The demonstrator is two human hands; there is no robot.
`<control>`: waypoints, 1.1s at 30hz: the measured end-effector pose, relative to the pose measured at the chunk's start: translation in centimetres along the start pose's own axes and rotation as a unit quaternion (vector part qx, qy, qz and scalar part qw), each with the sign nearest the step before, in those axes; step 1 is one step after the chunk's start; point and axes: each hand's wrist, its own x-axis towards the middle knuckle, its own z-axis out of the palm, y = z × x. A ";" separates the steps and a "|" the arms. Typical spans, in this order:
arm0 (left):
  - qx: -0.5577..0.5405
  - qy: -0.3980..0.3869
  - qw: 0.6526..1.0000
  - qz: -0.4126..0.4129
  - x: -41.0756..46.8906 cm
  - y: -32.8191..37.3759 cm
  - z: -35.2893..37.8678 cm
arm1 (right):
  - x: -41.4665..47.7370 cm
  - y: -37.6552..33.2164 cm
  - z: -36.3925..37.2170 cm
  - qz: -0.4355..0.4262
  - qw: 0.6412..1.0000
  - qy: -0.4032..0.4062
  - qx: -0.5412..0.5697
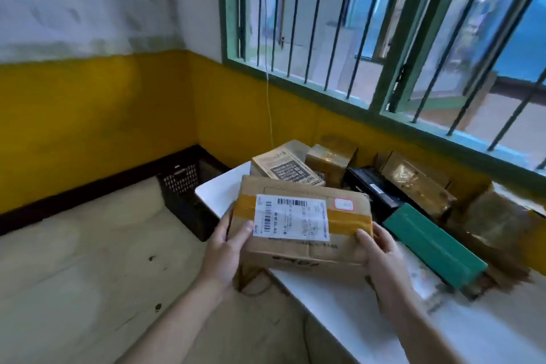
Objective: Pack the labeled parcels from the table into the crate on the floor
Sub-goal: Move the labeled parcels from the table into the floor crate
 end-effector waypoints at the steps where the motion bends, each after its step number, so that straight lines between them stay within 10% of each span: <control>1: 0.005 0.016 1.000 -0.003 0.6 0.3 -1.7 | 0.3 0.0 2.1 -0.003 1.000 -0.017 -0.001; 18: 0.083 0.219 0.972 -0.022 23.5 3.1 -21.9 | 18.5 1.5 36.8 0.044 0.975 -0.217 0.013; 33: 0.086 0.171 0.976 -0.106 50.7 0.5 -37.8 | 33.5 5.7 63.9 0.088 0.978 -0.183 -0.056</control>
